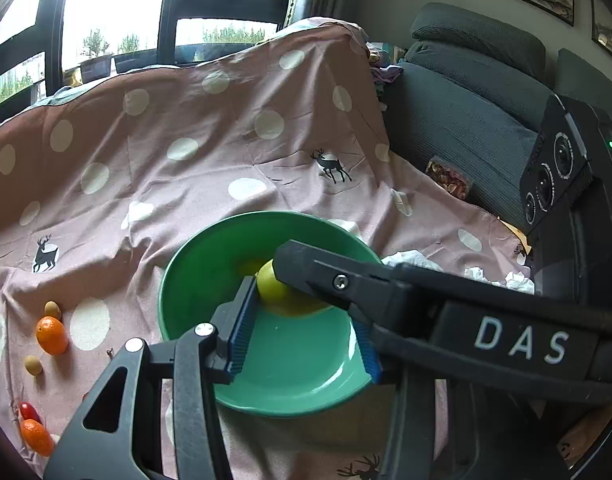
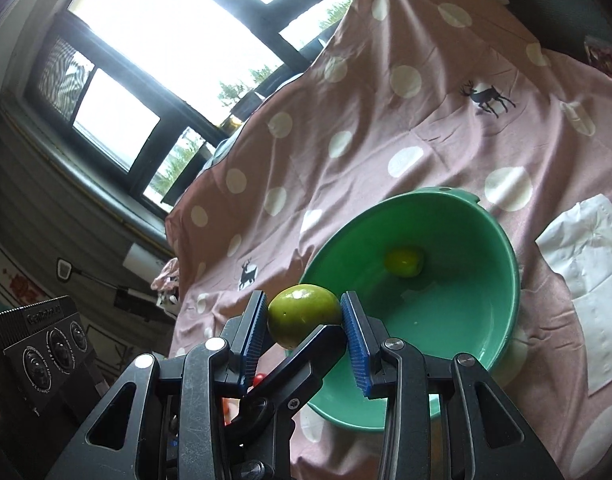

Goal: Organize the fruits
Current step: 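Carry the held green apple with the right tool over the green bowl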

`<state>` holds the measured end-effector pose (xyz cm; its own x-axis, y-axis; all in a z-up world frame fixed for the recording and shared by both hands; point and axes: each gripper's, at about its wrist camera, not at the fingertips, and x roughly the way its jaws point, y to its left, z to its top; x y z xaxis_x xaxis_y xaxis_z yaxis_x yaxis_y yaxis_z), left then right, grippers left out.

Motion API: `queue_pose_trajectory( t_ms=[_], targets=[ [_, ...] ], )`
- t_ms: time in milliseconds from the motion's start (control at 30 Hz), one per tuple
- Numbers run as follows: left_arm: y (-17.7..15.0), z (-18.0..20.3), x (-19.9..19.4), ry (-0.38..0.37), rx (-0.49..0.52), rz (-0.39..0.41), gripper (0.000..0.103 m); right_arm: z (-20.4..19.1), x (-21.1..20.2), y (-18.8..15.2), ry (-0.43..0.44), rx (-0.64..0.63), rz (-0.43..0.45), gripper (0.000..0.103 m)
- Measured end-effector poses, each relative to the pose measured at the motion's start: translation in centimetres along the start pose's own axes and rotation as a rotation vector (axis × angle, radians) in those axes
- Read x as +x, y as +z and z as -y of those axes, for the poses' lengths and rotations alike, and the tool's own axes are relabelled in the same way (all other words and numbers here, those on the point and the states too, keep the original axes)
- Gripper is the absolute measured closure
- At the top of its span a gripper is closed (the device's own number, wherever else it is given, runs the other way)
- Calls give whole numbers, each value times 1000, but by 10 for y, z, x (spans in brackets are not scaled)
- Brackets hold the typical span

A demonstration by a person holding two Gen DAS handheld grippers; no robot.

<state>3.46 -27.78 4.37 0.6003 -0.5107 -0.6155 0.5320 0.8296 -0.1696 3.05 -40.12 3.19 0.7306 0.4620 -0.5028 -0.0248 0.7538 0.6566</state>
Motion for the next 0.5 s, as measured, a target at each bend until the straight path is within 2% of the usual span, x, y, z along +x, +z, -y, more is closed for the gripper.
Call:
queue_pose_trajectory(
  t_ms=[500],
  targets=[
    [-3, 3, 35, -98, -31, -72, 58, 26, 4, 3, -112, 68, -21, 63]
  ],
)
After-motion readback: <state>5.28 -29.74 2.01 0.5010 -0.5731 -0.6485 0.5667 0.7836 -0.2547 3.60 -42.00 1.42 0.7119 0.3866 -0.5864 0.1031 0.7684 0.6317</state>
